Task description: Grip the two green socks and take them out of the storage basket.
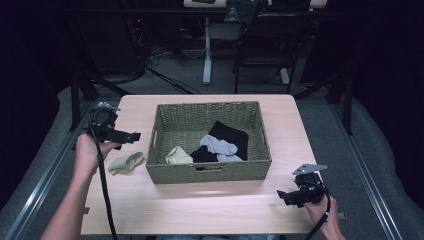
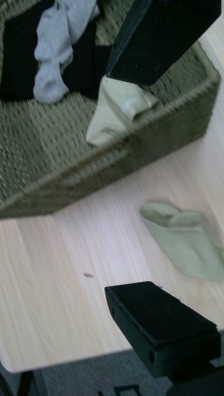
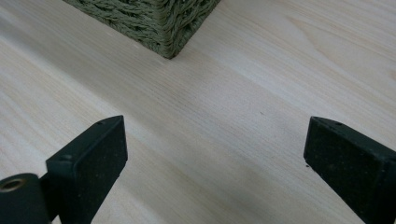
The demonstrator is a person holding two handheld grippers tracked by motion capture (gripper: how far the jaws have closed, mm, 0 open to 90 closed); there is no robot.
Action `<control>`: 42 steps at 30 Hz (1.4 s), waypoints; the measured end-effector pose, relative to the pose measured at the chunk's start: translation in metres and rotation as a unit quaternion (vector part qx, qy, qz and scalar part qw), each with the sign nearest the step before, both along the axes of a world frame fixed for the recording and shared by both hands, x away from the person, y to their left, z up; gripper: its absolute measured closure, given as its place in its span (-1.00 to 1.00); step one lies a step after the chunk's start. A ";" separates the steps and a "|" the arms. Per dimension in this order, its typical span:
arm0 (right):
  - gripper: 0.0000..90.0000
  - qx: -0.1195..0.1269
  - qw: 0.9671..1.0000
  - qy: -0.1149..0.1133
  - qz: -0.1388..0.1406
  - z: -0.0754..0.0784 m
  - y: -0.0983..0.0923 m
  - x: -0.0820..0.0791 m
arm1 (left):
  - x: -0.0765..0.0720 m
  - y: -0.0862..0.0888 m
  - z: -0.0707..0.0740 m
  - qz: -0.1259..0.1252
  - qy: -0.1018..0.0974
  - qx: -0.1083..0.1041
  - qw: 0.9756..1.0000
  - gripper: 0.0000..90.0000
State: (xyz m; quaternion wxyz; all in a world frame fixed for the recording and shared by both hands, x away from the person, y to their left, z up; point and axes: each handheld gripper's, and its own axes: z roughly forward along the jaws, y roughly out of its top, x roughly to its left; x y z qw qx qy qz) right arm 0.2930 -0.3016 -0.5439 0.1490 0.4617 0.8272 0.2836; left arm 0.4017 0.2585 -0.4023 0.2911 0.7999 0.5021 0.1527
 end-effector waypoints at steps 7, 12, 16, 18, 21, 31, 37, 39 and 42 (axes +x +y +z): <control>-0.87 0.002 1.000 0.004 -0.003 -0.001 -0.004 0.002 | 0.015 -0.035 -0.008 -0.057 -0.004 0.011 0.998 -0.94; -0.87 0.000 1.000 0.000 -0.007 0.000 -0.004 0.000 | 0.022 -0.056 -0.020 -0.099 -0.001 0.011 0.995 -0.90; -0.87 0.002 1.000 0.000 -0.009 0.000 -0.007 -0.001 | 0.032 -0.080 -0.035 -0.136 0.019 0.028 0.990 -0.90; -0.87 0.002 1.000 0.000 -0.008 0.000 -0.006 -0.001 | 0.034 -0.085 -0.039 -0.140 0.024 0.034 0.989 -0.91; -0.87 0.002 1.000 -0.004 -0.006 0.002 -0.006 -0.002 | 0.039 -0.099 -0.048 -0.155 0.041 0.051 0.986 -0.88; -0.87 0.005 1.000 0.000 -0.004 0.000 -0.006 0.000 | 0.048 -0.126 -0.077 -0.196 0.093 0.079 0.973 -0.74; -0.87 -0.002 1.000 -0.005 -0.010 0.001 -0.007 -0.002 | 0.054 -0.139 -0.089 -0.216 0.116 0.089 0.965 -0.70; -0.87 -0.001 1.000 -0.005 -0.009 0.002 -0.007 -0.002 | 0.055 -0.141 -0.090 -0.221 0.122 0.088 0.964 -0.70; -0.87 -0.004 1.000 -0.007 -0.012 0.003 -0.008 -0.004 | 0.059 -0.147 -0.097 -0.223 0.131 0.092 0.962 -0.66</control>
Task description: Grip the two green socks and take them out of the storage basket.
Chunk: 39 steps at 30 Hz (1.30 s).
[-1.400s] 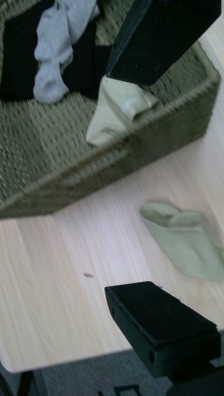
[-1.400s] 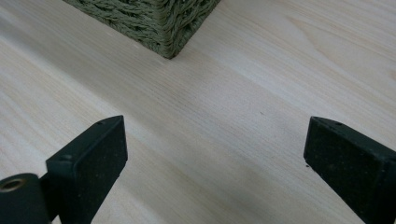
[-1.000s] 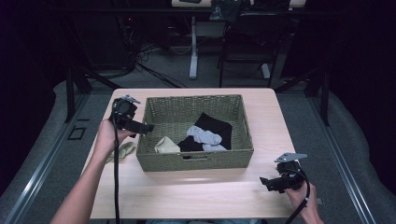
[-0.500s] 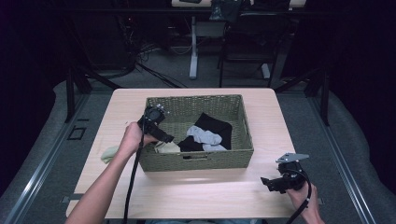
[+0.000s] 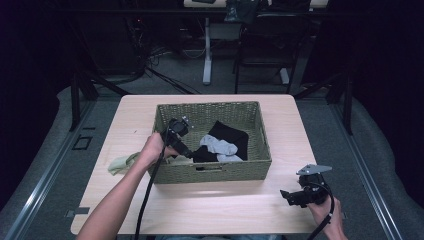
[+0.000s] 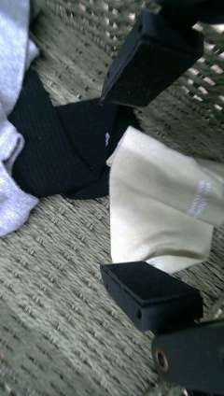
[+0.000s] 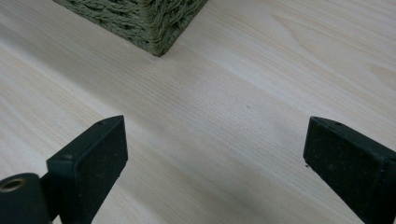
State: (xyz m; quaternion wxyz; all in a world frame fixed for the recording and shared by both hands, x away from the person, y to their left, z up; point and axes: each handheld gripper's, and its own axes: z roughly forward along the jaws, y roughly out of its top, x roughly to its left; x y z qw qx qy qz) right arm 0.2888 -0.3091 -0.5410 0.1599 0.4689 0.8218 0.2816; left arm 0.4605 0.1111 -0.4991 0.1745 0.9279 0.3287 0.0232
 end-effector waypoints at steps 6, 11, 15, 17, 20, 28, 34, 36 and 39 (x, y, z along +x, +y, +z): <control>-0.87 0.003 1.000 -0.004 0.000 0.001 0.000 -0.001 | 0.009 -0.013 -0.015 -0.018 0.037 0.031 0.999 -0.51; -0.87 0.002 1.000 -0.003 0.000 0.001 0.000 -0.001 | 0.013 -0.017 -0.024 -0.019 0.058 0.046 0.997 -0.26; -0.87 0.003 1.000 -0.004 -0.001 0.000 0.000 -0.001 | 0.015 -0.018 -0.029 -0.016 0.071 0.057 0.996 0.05; -0.87 0.003 1.000 -0.003 0.000 0.001 0.000 -0.001 | 0.015 -0.019 -0.032 -0.014 0.083 0.060 0.995 0.19; -0.87 0.003 1.000 -0.003 -0.001 0.000 0.000 -0.001 | 0.015 -0.019 -0.031 -0.014 0.090 0.059 0.994 0.51; -0.86 0.001 1.000 -0.006 -0.001 0.001 0.000 -0.001 | 0.011 -0.011 -0.011 0.003 0.062 0.050 0.997 0.85; -0.86 0.004 1.000 -0.004 -0.001 0.000 0.000 -0.001 | 0.003 0.005 0.030 0.010 0.016 0.012 1.000 0.86; -0.86 0.003 1.000 -0.003 0.000 0.000 0.000 0.000 | 0.001 0.007 0.036 0.011 0.010 0.005 1.000 0.86; -0.86 0.003 1.000 -0.002 -0.001 0.000 0.000 0.000 | -0.002 0.012 0.051 0.014 -0.007 -0.009 1.000 0.86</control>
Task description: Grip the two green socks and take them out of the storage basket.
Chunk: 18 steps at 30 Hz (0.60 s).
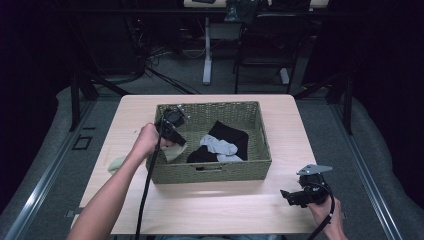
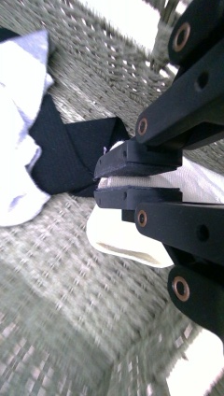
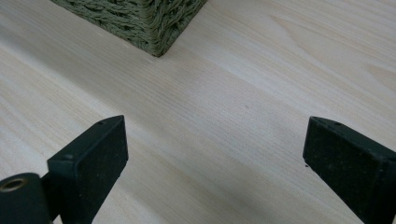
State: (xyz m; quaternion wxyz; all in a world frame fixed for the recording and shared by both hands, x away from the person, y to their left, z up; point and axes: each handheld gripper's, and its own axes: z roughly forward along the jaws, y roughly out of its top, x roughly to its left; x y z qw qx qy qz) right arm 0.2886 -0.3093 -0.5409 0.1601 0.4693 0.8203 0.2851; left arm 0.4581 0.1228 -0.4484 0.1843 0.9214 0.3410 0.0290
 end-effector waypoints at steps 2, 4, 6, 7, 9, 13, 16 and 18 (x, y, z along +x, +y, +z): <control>-0.86 0.000 1.000 -0.001 -0.001 0.000 0.000 -0.001 | -0.004 0.004 0.015 0.002 -0.013 -0.013 1.000 0.86; -0.86 0.000 1.000 -0.001 -0.001 0.000 0.000 -0.001 | -0.005 0.006 0.024 0.002 -0.022 -0.019 1.000 0.86; -0.86 -0.001 1.000 0.001 0.002 0.000 0.000 0.000 | -0.007 0.008 0.034 0.001 -0.031 -0.026 0.999 0.86; -0.86 0.000 1.000 0.000 0.002 0.000 0.000 0.000 | -0.008 0.009 0.039 0.001 -0.035 -0.031 0.999 0.86; -0.86 -0.002 1.000 0.001 0.001 0.000 0.000 0.000 | -0.010 0.011 0.049 0.000 -0.046 -0.034 0.998 0.86; -0.86 -0.003 1.000 0.002 0.001 0.000 0.000 0.000 | -0.012 0.016 0.070 0.005 -0.067 -0.051 0.996 0.86; -0.86 -0.004 1.000 0.003 0.000 0.000 0.000 0.000 | -0.016 0.021 0.086 0.007 -0.083 -0.061 0.995 0.85; -0.86 -0.004 1.000 0.002 -0.001 -0.001 0.000 0.000 | -0.018 0.023 0.092 0.008 -0.088 -0.063 0.994 0.86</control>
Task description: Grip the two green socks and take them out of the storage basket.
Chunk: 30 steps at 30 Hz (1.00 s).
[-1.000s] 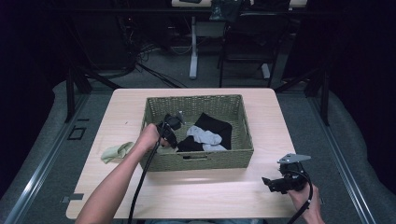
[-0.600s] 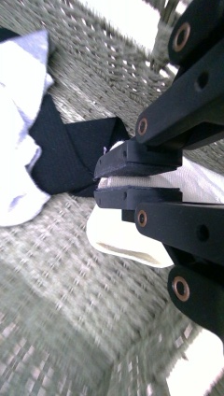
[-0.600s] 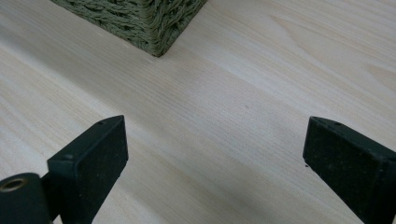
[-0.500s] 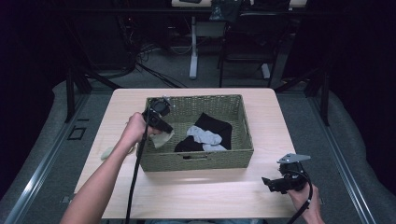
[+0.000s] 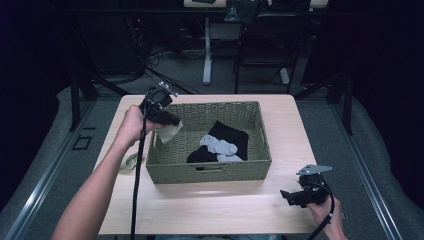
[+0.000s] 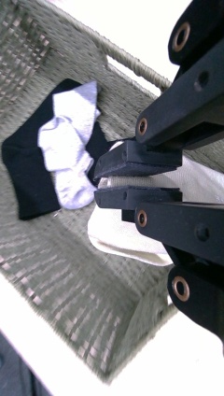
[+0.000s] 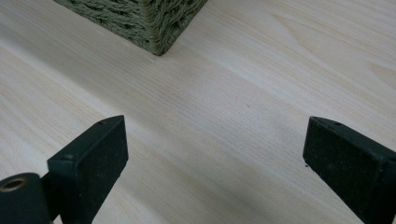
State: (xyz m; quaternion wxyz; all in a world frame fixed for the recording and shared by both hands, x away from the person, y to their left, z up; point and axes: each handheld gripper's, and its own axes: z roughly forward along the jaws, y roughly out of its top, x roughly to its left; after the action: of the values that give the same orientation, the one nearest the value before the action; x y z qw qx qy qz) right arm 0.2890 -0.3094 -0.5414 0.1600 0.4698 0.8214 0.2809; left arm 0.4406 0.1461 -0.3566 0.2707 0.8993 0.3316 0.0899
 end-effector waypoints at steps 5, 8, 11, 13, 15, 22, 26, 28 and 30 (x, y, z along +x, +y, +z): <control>-0.86 0.003 1.000 0.002 0.001 -0.001 0.000 0.000 | -0.008 0.016 0.022 0.011 -0.023 -0.011 1.000 0.85; -0.86 0.003 1.000 0.002 0.001 -0.001 0.000 0.000 | -0.016 0.033 0.031 0.027 -0.036 -0.017 0.999 0.86; -0.86 0.003 1.000 0.002 0.001 -0.001 0.000 0.000 | -0.022 0.048 0.034 0.042 -0.045 -0.021 0.998 0.85; -0.86 0.004 1.000 0.001 -0.001 -0.001 0.001 0.000 | -0.026 0.060 0.034 0.051 -0.047 -0.026 0.997 0.85; -0.86 0.004 1.000 0.001 -0.001 -0.001 0.001 0.000 | -0.030 0.073 0.031 0.063 -0.047 -0.030 0.996 0.85; -0.86 0.000 1.000 0.002 0.000 0.000 0.001 0.000 | -0.039 0.107 0.012 0.100 -0.036 -0.038 0.994 0.85; -0.86 0.000 1.000 0.002 -0.002 0.000 0.001 0.000 | -0.043 0.130 -0.013 0.131 -0.021 -0.049 0.990 0.85; -0.86 0.001 1.000 0.003 0.000 -0.001 0.001 0.001 | -0.044 0.133 -0.019 0.137 -0.017 -0.048 0.989 0.85; -0.86 -0.001 1.000 0.003 -0.001 -0.001 0.001 0.001 | -0.044 0.139 -0.029 0.150 -0.015 -0.045 0.988 0.85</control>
State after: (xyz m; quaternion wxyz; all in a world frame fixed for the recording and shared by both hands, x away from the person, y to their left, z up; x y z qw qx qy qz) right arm 0.2895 -0.3082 -0.5420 0.1579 0.4714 0.8218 0.2786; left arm 0.3967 0.2852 -0.3859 0.2999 0.8249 0.4618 0.1281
